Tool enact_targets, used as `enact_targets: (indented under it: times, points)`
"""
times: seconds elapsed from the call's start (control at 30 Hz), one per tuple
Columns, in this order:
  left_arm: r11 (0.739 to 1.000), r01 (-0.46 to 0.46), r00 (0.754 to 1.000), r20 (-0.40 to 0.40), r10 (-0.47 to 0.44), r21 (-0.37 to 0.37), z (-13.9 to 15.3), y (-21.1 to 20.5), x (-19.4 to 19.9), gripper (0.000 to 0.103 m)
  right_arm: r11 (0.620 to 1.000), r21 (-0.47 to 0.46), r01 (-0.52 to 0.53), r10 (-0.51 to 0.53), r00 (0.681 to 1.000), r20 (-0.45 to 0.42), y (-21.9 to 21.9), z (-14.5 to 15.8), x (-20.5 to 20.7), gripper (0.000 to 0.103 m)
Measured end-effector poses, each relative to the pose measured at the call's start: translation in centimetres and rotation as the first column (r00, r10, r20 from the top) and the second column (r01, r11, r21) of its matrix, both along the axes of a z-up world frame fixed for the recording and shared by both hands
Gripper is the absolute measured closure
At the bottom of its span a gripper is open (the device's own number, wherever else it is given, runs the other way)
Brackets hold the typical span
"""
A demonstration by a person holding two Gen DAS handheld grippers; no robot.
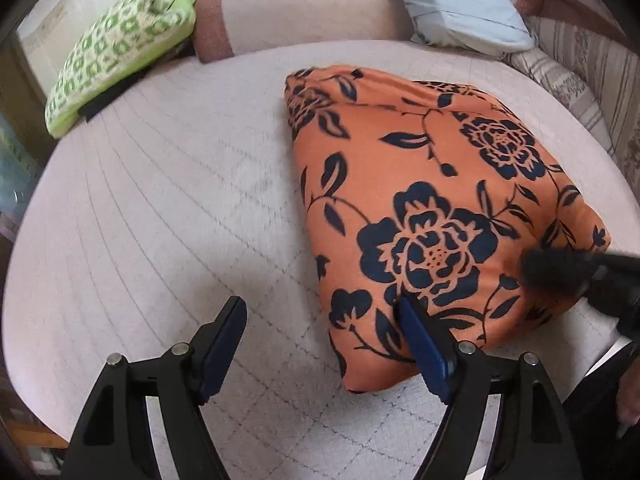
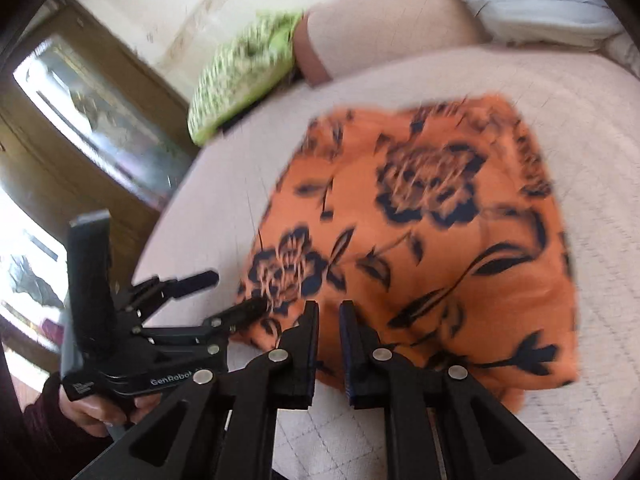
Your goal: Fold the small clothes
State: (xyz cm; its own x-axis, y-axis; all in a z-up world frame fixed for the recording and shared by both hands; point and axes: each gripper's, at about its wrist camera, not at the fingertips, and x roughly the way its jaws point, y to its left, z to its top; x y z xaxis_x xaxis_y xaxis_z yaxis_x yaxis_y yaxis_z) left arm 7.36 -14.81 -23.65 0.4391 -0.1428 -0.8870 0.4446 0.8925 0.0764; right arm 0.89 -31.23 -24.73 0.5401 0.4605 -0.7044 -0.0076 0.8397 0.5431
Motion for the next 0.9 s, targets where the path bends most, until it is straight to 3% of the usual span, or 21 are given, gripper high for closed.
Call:
enact_targets:
  times: [0.1,0.2,0.3,0.37,0.47,0.57,0.73,0.9]
  points:
    - [1.000,-0.005,1.000,-0.021,0.005,0.003,-0.1,-0.1,0.5,0.020,0.996,-0.082,-0.047,0.044,0.998,-0.048,1.8,-0.8,0.8,0.089]
    - [1.000,-0.001,1.000,-0.023,0.001,-0.002,0.7,-0.3,1.1,0.020,0.999,-0.053,-0.012,0.011,1.000,-0.021,1.1,0.0,0.6,0.090]
    - [1.000,-0.015,0.999,0.028,0.015,0.009,1.7,-0.3,0.9,0.021,0.994,-0.031,0.107,-0.105,0.994,0.040,-1.1,1.2,0.2,0.089]
    - [1.000,-0.018,0.998,0.061,0.018,0.011,2.0,-0.6,1.1,0.021,0.974,-0.021,0.224,-0.222,0.972,0.076,-3.3,2.0,-0.3,0.089]
    - [0.999,-0.016,0.999,0.053,0.013,0.045,1.0,-1.5,1.9,0.020,0.932,-0.017,0.362,-0.362,0.932,0.028,-6.0,1.1,-0.6,0.088]
    - [0.998,-0.008,0.998,0.064,0.004,0.061,-0.4,-2.2,2.5,0.017,0.925,0.014,0.381,-0.380,0.924,-0.052,-6.9,-1.0,0.1,0.087]
    - [0.997,-0.005,0.997,0.074,0.000,0.075,-0.4,-2.7,2.8,0.016,0.930,-0.029,0.366,-0.367,0.930,-0.017,-5.9,-0.4,0.7,0.088]
    - [0.998,-0.011,0.997,0.074,0.006,0.068,-0.3,-2.4,2.7,0.015,0.922,-0.096,0.375,-0.368,0.926,0.084,-5.8,1.9,-0.8,0.088]
